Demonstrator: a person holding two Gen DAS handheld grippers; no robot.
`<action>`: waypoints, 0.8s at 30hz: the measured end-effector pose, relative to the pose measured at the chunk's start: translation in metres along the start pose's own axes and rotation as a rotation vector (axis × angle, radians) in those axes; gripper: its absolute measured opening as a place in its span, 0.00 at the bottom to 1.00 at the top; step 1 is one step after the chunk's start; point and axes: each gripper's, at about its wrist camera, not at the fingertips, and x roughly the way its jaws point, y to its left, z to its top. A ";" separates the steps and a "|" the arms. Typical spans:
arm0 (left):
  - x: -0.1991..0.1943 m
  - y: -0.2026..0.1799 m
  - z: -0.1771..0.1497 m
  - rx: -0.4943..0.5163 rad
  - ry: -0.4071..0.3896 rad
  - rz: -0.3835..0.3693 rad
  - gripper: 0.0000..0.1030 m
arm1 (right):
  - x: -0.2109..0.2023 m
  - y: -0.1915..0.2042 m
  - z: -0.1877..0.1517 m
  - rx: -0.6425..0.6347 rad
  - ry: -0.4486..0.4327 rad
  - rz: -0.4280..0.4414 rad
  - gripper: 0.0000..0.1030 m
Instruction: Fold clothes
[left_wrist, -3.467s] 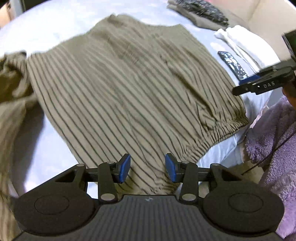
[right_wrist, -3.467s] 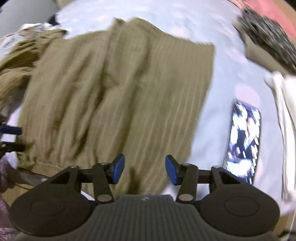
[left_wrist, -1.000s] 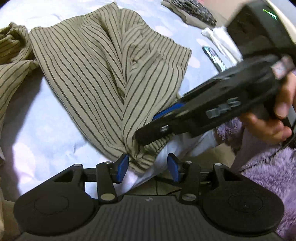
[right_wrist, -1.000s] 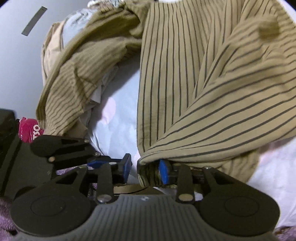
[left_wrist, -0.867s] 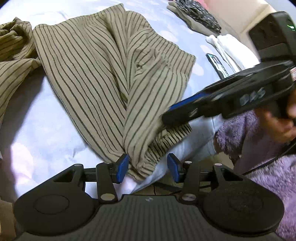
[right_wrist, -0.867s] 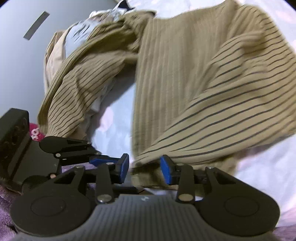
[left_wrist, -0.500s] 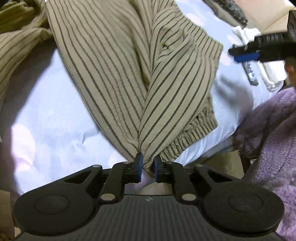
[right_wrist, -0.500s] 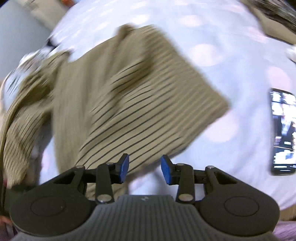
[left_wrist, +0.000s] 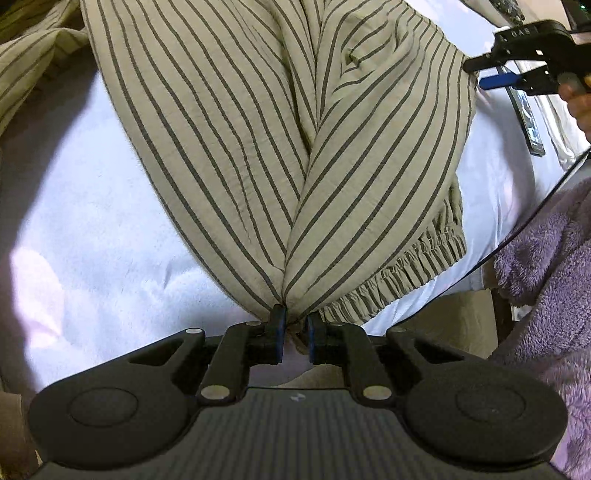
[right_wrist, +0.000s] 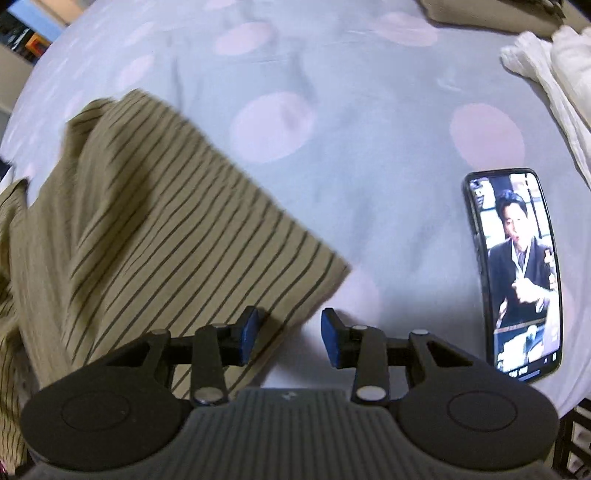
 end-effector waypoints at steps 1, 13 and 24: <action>0.001 0.001 0.000 -0.001 0.003 -0.002 0.10 | 0.002 -0.003 0.003 0.014 0.000 0.001 0.40; 0.003 -0.002 -0.005 -0.016 0.000 -0.018 0.10 | -0.038 0.039 0.020 -0.092 -0.115 0.081 0.02; -0.008 -0.004 -0.019 0.023 -0.036 0.005 0.09 | -0.129 0.190 0.018 -0.493 -0.277 0.161 0.01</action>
